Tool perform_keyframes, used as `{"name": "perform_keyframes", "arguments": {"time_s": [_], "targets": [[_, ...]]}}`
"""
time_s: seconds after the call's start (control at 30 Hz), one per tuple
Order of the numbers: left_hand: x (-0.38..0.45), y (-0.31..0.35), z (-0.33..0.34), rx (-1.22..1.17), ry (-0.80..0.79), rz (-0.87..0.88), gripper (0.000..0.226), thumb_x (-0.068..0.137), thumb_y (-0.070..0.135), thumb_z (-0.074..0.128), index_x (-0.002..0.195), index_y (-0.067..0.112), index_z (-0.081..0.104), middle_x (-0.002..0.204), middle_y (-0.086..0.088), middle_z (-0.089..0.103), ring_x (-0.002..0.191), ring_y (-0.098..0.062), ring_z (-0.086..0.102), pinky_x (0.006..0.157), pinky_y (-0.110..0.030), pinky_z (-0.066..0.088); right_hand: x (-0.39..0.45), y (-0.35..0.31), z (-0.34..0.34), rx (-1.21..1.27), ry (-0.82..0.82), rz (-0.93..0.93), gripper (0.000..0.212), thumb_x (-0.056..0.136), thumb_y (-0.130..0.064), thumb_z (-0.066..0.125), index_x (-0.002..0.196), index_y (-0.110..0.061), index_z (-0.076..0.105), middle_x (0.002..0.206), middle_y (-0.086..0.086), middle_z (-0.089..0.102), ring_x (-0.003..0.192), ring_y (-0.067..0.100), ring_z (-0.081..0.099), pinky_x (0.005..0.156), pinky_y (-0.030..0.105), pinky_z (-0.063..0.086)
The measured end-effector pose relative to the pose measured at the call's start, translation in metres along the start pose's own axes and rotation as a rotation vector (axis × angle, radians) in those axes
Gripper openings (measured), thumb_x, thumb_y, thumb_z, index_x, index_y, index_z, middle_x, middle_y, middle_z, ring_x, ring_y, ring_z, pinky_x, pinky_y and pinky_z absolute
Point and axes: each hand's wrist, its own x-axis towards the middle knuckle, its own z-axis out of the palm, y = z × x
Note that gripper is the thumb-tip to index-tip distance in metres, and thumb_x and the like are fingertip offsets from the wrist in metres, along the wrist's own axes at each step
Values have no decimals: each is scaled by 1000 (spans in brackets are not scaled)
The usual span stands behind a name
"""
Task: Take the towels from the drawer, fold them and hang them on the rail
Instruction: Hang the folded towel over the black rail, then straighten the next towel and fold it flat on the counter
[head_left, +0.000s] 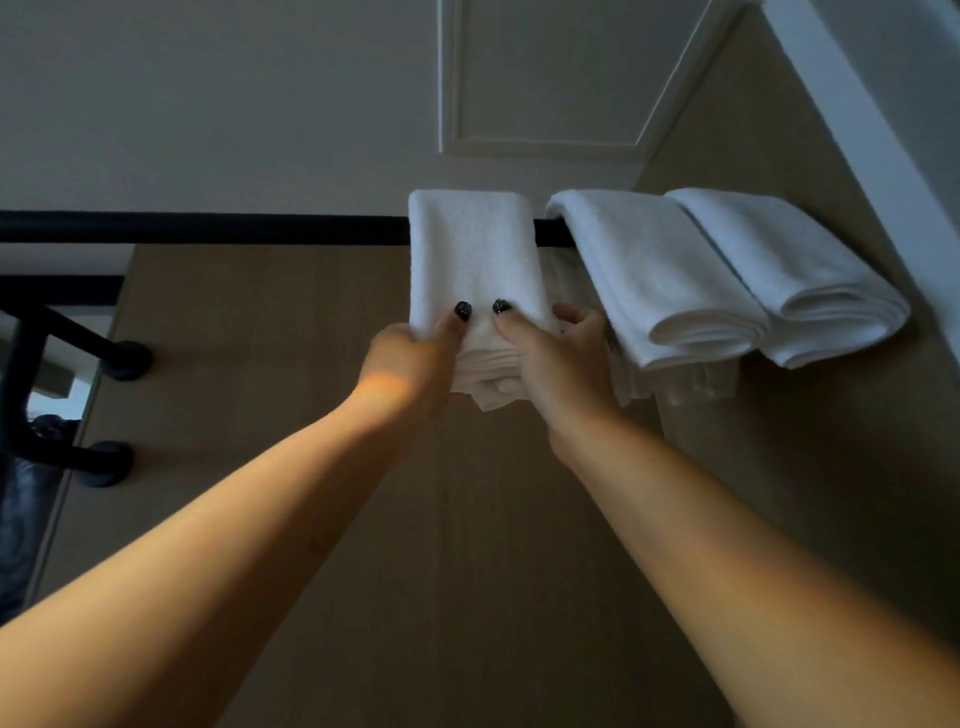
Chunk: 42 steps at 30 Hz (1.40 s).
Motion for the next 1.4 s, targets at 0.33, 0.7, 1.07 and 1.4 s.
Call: {"name": "perform_keyframes", "arguments": {"time_s": [0.33,0.7,1.07,1.4], "targets": [[-9,-5,5,-114,19,-8,28,95,43,59,94,16,66,92,-6,74,72,-14,74,63,-32,62,8,-15,-17,-216,-205,81,47,82,-46,71,113,-14,56,95,-3,67,81,12,67,58,17,50],[-49,-41,17,-46,64,-7,56,68,87,39,99,44,59,118,11,65,113,-13,61,108,-48,42,-22,22,-63,-248,-383,27,43,86,-66,41,84,-26,56,75,-9,56,70,7,55,63,29,39],[-79,-69,-28,544,-59,-72,65,102,55,27,157,19,23,161,-2,27,148,-23,25,116,-28,19,-83,59,-67,-794,-588,349,59,99,-55,39,139,-14,53,143,8,53,129,30,50,97,30,39],[-137,-98,-126,1077,-575,-89,70,103,51,29,159,17,4,166,-2,6,152,-15,5,122,-29,8,-171,71,-38,-1342,-1108,58,79,97,-65,29,156,-12,19,164,7,16,152,24,8,123,43,10]]}}
